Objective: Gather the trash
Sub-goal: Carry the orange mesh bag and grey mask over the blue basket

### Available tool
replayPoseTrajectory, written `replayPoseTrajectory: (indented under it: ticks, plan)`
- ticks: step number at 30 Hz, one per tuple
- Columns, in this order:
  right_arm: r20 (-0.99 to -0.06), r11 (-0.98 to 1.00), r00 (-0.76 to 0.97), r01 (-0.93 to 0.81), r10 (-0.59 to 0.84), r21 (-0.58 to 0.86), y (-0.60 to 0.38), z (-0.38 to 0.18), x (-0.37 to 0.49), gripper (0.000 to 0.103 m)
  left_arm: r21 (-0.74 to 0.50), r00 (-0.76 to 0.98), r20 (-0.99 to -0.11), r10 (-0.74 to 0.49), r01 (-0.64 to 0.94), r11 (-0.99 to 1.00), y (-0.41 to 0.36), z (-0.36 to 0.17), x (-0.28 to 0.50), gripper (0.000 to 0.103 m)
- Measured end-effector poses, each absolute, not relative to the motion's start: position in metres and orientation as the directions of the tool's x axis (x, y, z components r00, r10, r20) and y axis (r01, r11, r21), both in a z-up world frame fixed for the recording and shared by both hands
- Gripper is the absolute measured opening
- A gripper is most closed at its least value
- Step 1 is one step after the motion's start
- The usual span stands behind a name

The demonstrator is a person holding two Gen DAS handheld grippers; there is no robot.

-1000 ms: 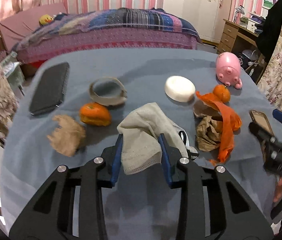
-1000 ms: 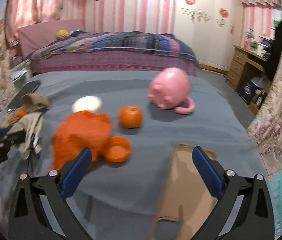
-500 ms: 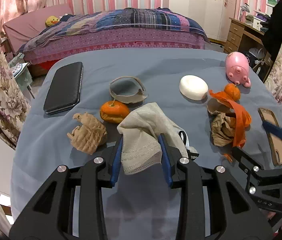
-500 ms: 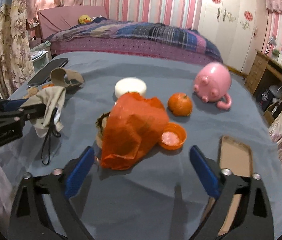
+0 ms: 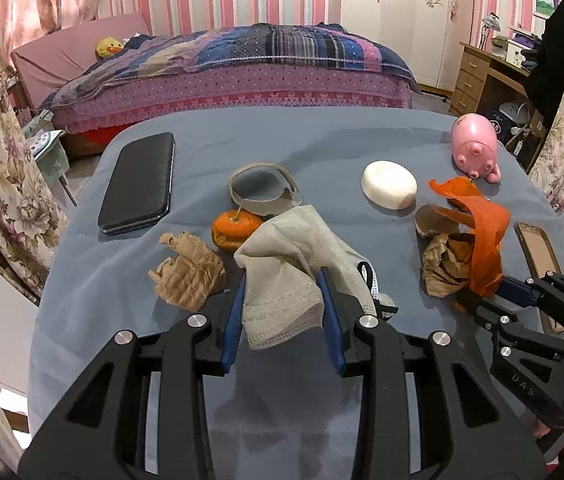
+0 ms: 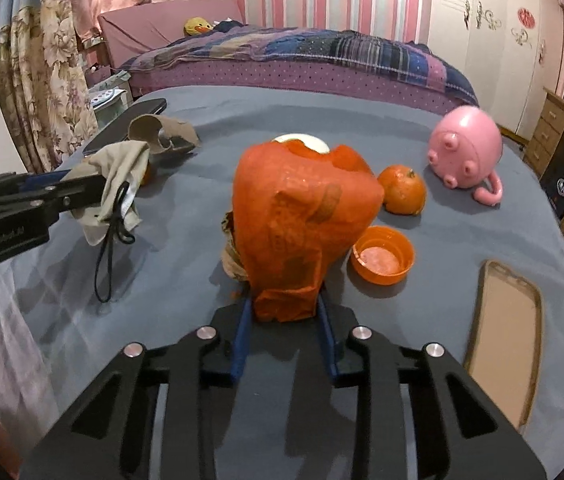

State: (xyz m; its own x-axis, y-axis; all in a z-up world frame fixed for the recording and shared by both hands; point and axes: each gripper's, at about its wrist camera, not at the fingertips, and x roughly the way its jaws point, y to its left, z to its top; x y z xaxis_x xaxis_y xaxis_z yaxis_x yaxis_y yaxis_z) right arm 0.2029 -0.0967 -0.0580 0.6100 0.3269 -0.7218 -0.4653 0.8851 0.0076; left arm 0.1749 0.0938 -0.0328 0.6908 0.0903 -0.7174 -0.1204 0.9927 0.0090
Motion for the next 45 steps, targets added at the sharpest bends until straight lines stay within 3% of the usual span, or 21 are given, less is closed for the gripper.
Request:
replayPoseTrajectory:
  ticks: [9,27,35,45]
  plan:
    - [-0.674,0.908,0.688,-0.415,0.271,-0.058,-0.122,-0.036,0.202,0.029,0.000,0.701,-0.706,0.097,-0.137,0.991,0.099,-0.027,0.172,0.033]
    - [-0.645,0.927,0.705,-0.375,0.294,0.013,-0.165,-0.021,0.205,0.029,0.017,0.735,-0.667,0.119,-0.145,0.989,0.087,-0.013,0.161,0.033]
    - [-0.622,0.951,0.744,-0.310,0.244,0.003,-0.219,0.008,0.194,0.029,0.041,0.766,-0.631,0.119,-0.120,0.992,0.037,0.008,0.142,0.033]
    - [-0.633,0.985,0.769,-0.164,0.090,-0.059,-0.335,0.020,0.156,0.029,0.011,0.812,-0.584,0.005,0.001,1.000,-0.056,0.032,0.134,0.033]
